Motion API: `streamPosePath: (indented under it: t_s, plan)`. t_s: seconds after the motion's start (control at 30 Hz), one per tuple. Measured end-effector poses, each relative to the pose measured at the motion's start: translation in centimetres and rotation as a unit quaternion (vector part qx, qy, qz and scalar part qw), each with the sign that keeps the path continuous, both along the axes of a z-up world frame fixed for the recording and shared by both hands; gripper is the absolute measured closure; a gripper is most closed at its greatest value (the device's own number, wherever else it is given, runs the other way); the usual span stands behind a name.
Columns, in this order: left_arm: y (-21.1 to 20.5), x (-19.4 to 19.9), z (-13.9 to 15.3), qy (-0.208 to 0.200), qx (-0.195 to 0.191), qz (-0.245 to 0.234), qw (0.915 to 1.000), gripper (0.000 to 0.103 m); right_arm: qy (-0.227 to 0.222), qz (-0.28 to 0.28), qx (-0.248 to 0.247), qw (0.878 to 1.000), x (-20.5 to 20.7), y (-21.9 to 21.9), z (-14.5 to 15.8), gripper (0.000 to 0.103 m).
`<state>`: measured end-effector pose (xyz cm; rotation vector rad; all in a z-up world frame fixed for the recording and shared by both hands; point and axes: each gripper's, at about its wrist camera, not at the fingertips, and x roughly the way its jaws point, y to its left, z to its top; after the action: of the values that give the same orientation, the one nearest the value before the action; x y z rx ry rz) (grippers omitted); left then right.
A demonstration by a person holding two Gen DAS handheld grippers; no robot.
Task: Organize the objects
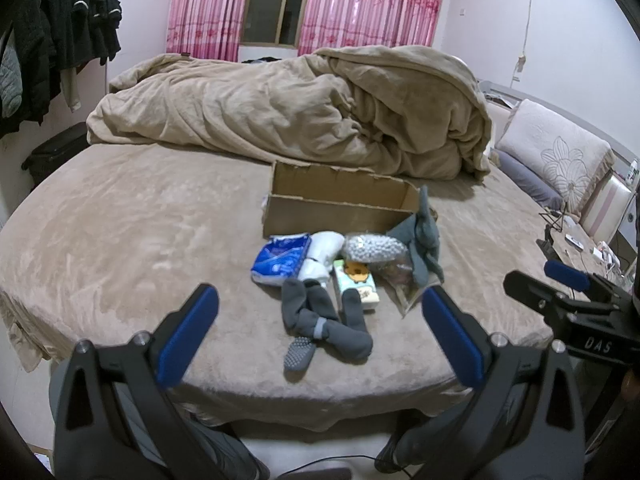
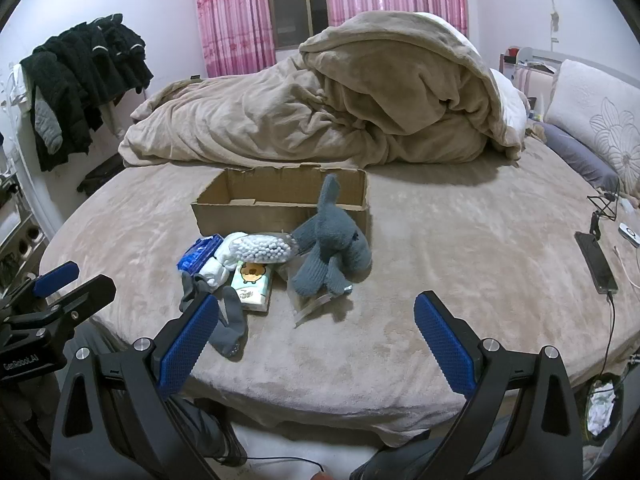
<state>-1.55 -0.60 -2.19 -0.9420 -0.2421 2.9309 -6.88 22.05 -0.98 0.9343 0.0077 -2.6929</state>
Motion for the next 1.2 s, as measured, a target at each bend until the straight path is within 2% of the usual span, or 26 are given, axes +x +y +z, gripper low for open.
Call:
streamPosePath:
  t_s: [1.2]
  plan:
    - [0.03,0.0,-0.05,0.001,0.0,0.001,1.0,0.001,-0.002,0.001,-0.002,1.0,0.14,-0.02,-0.24,0.003]
